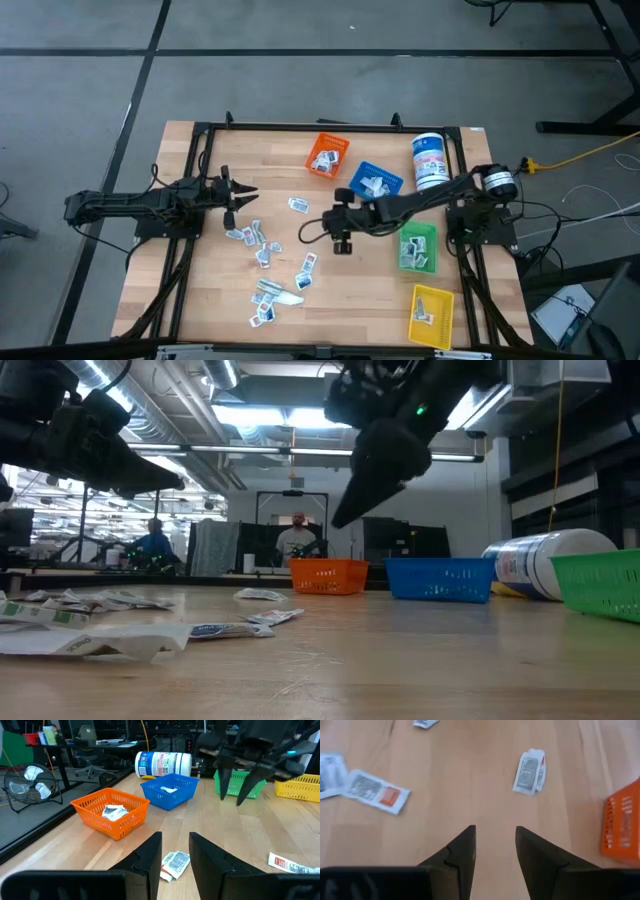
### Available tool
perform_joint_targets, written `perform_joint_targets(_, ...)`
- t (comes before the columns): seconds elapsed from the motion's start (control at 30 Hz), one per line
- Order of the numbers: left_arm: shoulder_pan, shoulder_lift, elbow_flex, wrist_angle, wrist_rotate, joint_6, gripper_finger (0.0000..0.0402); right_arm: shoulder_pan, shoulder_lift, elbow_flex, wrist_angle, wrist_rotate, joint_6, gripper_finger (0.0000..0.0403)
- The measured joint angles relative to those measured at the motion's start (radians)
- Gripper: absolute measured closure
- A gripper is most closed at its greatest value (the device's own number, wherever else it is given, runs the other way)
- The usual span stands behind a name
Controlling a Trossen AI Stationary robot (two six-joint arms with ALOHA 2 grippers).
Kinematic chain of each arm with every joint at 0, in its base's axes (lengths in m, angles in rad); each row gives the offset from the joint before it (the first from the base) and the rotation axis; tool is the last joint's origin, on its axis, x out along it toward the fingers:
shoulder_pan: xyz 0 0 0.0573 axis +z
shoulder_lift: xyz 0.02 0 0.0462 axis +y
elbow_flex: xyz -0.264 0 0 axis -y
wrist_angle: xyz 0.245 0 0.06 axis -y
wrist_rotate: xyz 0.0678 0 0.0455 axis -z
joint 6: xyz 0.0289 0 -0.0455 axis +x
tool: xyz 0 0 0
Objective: Pick & Place First Aid Supplies
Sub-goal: Put the orange ointment pack into the yellow basket
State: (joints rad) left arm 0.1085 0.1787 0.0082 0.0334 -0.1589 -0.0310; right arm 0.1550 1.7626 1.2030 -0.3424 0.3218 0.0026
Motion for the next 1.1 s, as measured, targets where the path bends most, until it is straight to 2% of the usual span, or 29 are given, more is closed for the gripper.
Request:
perform_joint_targets(0.23,0.000,0.000,0.000,0.000,0.000,0.000,0.0309,-0.037,0.075,0.000,0.109,0.000,-0.082,0.0265)
perform_joint_targets(0.57,0.000,0.000,0.000,0.000,0.001,0.000,0.0309,-0.075,0.189,0.000,0.416,-0.002,-0.247,0.0265)
perform_joint_targets(0.67,0.000,0.000,0.000,0.000,0.001,0.000,0.0309,-0.098,0.223,0.000,0.496,-0.031,-0.273,0.0265)
perform_joint_targets(0.9,0.000,0.000,0.000,0.000,0.002,0.000,0.0309,-0.172,0.267,0.000,0.586,-0.141,-0.270,0.0265)
perform_joint_targets(1.1,0.000,0.000,0.000,0.000,0.002,0.000,0.0311,-0.216,0.294,0.000,0.623,-0.145,-0.184,0.0265)
